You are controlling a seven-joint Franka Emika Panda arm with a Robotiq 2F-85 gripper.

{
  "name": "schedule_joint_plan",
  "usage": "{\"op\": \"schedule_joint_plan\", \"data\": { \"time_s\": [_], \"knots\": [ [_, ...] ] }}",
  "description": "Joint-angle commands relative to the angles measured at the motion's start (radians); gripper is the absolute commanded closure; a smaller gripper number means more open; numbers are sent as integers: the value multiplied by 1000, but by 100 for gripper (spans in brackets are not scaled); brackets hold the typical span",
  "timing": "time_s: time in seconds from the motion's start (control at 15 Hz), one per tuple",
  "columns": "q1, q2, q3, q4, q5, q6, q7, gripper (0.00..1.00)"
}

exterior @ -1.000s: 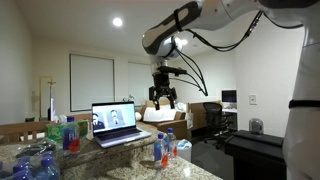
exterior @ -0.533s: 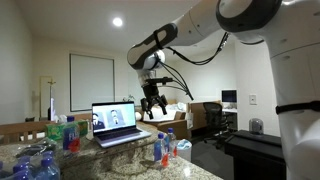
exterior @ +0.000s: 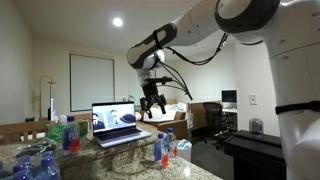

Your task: Move the left and right bottles to the left

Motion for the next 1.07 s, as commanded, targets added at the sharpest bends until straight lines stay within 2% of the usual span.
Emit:
{"op": "schedule_joint_plan", "data": {
  "time_s": [0.0, 0.13, 0.53, 0.6, 1.0],
  "knots": [
    [-13, 10, -2, -12, -19, 55, -15, 0],
    [-19, 34, -6, -5, -13, 75, -55, 0],
    [-23, 113, -20, 22, -96, 120, -59, 0],
    [-14, 93, -12, 3, -67, 107, -18, 0],
    [-13, 103, -10, 5, -69, 110, -18, 0]
  ]
}}
